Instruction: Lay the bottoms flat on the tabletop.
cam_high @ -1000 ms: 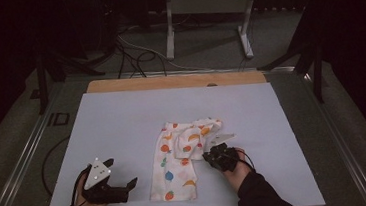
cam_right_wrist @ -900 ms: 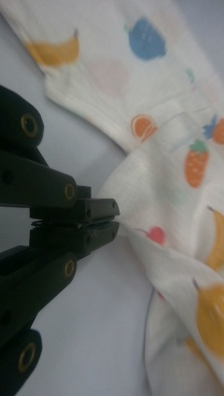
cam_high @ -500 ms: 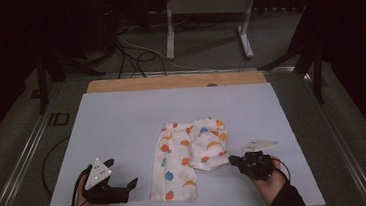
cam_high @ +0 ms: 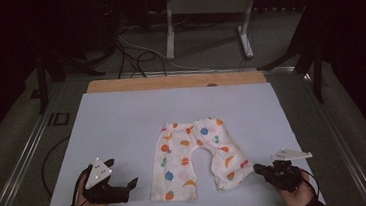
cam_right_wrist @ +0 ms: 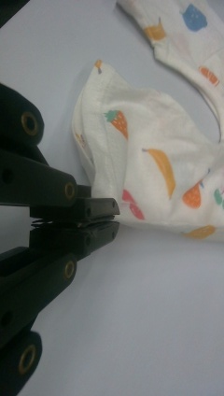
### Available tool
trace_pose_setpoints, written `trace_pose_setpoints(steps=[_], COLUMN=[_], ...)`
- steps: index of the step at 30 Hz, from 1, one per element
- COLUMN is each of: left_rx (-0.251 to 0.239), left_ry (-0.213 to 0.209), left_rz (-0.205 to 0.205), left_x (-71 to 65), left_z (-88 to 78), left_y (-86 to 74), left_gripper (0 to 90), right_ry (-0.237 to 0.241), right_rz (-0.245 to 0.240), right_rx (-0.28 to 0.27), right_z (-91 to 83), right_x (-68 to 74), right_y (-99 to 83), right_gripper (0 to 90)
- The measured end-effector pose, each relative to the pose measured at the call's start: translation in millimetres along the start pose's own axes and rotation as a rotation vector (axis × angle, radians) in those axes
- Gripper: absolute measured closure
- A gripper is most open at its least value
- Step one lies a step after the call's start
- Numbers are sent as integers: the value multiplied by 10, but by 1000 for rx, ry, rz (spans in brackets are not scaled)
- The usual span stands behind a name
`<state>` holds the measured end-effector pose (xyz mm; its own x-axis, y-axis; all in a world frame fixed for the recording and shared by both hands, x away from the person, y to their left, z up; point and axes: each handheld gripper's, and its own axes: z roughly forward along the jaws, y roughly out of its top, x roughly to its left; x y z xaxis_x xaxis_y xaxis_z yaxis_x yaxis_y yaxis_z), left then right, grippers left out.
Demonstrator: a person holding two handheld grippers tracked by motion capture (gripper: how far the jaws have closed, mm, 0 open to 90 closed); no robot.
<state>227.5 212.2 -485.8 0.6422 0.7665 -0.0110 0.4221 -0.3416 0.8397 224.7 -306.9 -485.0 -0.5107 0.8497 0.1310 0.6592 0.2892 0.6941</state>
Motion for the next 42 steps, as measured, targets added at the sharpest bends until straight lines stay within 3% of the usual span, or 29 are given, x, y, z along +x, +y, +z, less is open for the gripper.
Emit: trace_pose_setpoints(steps=[3,5,8,12,16,21,24,27,33,35,38,40,42], left_rx=[-1,0,-1,0,1,-1,0,-2,-6,-6,-7,-7,-7], left_ry=[1,-1,-1,2,2,1,-1,0,1,4,2,5,4], left_rz=[1,0,-1,1,2,-1,-1,0,-3,-2,-3,-2,-5], left_x=[1,0,1,-1,-2,1,4,5,13,14,14,11,13], left_z=[0,2,7,11,8,5,4,-1,-14,-17,-17,-18,-15], left_y=[0,0,2,3,3,1,-2,-2,-1,0,2,3,3], left_gripper=[3,3,3,2,3,3,3,3,3,3,3,3,3], right_ry=[-10,-3,10,85,185,301,356,350,246,233,182,184,198], right_rz=[13,24,15,-36,-123,-237,-275,-298,-354,-360,-374,-336,-307], right_rx=[4,-9,-49,-103,-118,-67,-24,40,129,129,132,109,51], right_z=[-34,-33,-35,-14,75,261,381,482,566,560,558,537,472], right_x=[-52,-73,-50,92,328,620,717,756,765,782,812,810,821], right_y=[-38,-41,2,97,166,195,178,140,76,72,86,118,174], right_gripper=[831,667,546,563,615,657,677,678,646,673,845,867,871])
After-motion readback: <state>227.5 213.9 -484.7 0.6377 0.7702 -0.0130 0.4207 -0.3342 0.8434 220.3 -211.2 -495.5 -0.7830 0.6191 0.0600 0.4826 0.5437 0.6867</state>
